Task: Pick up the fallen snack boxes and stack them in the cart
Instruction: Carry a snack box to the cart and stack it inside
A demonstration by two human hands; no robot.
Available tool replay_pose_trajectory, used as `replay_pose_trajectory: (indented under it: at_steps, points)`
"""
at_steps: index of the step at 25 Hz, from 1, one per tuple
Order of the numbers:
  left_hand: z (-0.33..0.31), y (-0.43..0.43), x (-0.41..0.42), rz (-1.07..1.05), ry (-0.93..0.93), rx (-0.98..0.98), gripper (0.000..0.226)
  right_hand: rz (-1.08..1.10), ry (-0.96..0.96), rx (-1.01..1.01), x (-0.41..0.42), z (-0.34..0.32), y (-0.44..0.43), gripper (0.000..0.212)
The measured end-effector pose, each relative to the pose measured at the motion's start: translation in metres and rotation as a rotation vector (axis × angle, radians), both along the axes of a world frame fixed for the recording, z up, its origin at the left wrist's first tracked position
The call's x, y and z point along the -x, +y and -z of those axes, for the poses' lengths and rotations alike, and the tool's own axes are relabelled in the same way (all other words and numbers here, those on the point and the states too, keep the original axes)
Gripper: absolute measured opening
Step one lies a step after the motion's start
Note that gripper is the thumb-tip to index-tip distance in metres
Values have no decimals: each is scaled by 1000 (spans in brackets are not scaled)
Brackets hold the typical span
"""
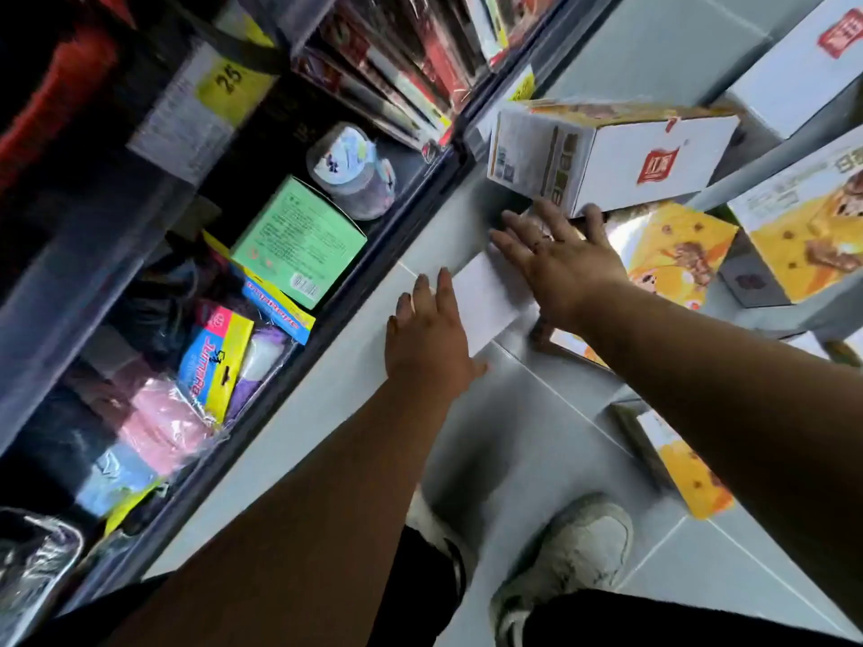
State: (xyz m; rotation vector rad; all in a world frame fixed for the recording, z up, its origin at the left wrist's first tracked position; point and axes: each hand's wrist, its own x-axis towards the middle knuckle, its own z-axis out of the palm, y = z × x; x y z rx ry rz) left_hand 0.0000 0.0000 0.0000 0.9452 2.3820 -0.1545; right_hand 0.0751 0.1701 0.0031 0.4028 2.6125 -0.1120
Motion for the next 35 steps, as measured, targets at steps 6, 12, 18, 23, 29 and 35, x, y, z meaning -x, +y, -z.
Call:
replay_pose_trajectory:
  at_steps: [6,12,18,23,29,35]
  points:
    - [14,2,10,55,17,76,110,-2,29,-131,10,9,-1,77]
    - [-54,-13,17,181,23,51,112,77,-7,-101,-9,-51,-14,64]
    - [-172,-14,18,240,9,24,116,164,5,-19,-30,-171,-13,77]
    - [-293,-4,12,308,-22,-15,115,265,64,31,-61,-291,-3,89]
    - [-434,-6,8,381,-23,-159,106,369,88,28,-99,-439,-9,102]
    - [-572,5,20,454,-120,-260,105,374,193,27,-126,-573,-3,107]
